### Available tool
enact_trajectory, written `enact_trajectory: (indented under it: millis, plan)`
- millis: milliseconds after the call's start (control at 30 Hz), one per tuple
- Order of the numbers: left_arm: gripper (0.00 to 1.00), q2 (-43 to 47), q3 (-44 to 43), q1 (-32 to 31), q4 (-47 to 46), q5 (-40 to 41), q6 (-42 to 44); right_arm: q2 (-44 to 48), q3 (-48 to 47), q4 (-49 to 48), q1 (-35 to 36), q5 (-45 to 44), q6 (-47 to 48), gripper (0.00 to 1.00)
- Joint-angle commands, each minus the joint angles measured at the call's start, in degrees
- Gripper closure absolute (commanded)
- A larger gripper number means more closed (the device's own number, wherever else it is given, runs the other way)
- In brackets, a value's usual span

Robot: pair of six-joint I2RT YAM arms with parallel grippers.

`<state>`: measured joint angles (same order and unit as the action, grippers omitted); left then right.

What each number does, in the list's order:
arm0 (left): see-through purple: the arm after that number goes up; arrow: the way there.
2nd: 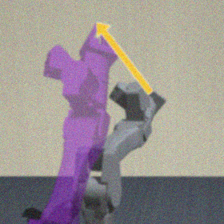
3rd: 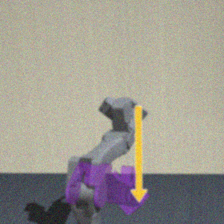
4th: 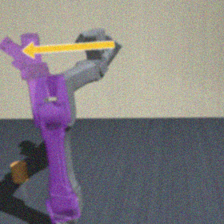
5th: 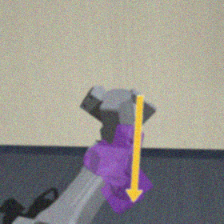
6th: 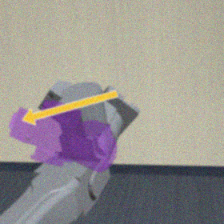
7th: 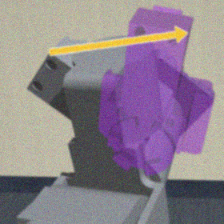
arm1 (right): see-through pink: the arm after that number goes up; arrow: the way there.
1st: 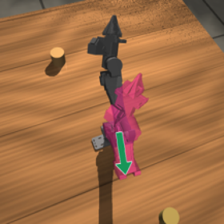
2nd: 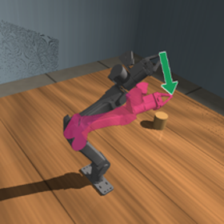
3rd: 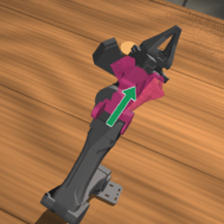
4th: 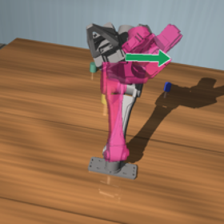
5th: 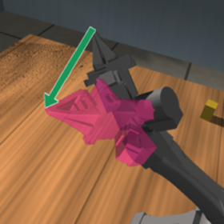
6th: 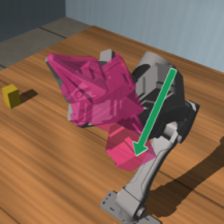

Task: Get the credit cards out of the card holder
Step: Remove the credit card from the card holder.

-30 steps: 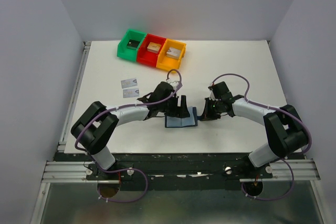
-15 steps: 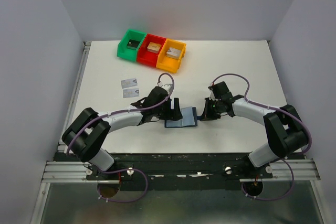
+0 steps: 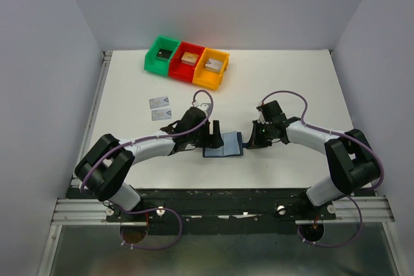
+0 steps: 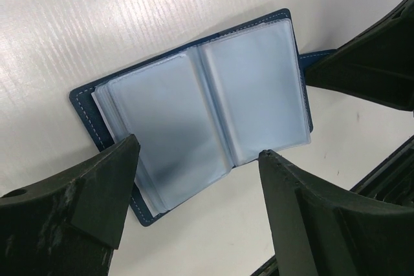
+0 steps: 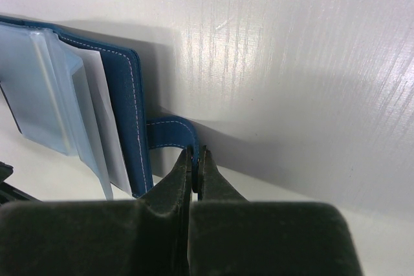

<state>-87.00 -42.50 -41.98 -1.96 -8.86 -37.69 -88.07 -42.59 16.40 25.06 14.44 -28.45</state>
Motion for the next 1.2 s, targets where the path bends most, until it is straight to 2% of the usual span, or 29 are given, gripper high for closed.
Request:
enact_trajectory:
  millis: [0, 500, 800, 1167]
  plan:
    - [0.13, 1.1, 1.2, 0.2, 1.2, 2.2, -0.6, -0.3, 0.3, -0.3, 0.0, 0.2, 0.8, 1.0]
    - [0.13, -1.3, 0.2, 0.2, 0.8, -0.2, -0.4, -0.6, 0.5, -0.8, -0.1, 0.8, 0.8, 1.0]
    - [0.14, -6.2, -3.1, 0.1, -1.1, -8.4, 2.0, -1.6, 0.3, -1.1, -0.1, 1.8, 0.6, 1.0]
    - [0.14, -7.8, -4.8, -0.6, -3.3, -12.1, 3.9, -2.4, 0.3, -1.2, -0.1, 2.1, 0.7, 1.0]
